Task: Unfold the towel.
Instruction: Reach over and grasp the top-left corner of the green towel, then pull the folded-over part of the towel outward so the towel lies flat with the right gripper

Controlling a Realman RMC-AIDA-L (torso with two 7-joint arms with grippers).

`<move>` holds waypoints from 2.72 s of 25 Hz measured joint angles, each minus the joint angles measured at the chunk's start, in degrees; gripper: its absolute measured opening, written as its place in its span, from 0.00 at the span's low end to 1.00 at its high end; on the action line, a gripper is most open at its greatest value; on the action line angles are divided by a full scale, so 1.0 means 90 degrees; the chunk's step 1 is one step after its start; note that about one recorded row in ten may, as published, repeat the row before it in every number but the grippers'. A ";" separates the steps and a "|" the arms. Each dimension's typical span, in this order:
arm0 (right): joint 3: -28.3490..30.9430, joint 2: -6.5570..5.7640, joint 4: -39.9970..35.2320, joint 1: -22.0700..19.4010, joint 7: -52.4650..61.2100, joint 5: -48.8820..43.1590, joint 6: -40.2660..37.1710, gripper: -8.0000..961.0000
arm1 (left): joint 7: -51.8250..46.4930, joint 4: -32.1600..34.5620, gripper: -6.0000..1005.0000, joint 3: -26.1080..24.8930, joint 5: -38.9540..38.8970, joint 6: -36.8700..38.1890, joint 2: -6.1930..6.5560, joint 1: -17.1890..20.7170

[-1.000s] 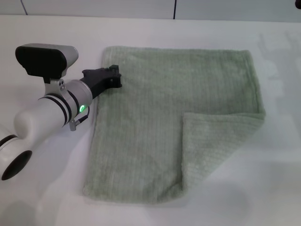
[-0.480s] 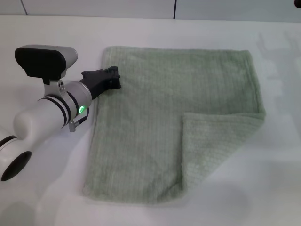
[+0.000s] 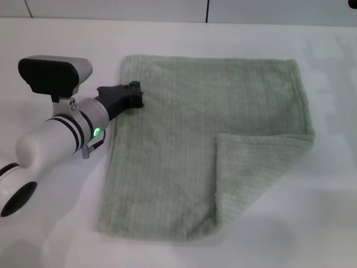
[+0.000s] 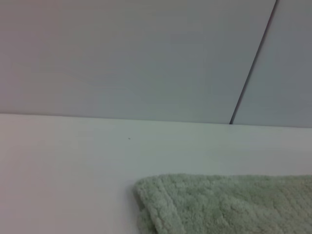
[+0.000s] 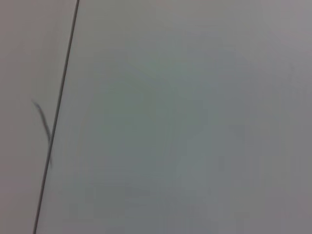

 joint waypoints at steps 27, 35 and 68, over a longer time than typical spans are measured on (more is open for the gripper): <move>0.0031 -0.0049 0.1044 -0.0066 0.0001 -0.1100 0.1056 0.78 | -0.0004 -0.0019 0.00 0.0018 0.0000 0.0020 0.0000 0.0033; 0.0142 -0.0452 0.3240 -0.0644 0.0049 -0.1770 0.2974 0.78 | -0.0003 0.0004 0.00 0.0019 0.0000 0.0025 0.0001 0.0088; 0.3880 -0.0068 0.8039 0.0039 -0.3117 -0.0470 1.4043 0.78 | -0.0003 0.0024 0.00 0.0019 0.0000 0.0043 0.0000 0.0076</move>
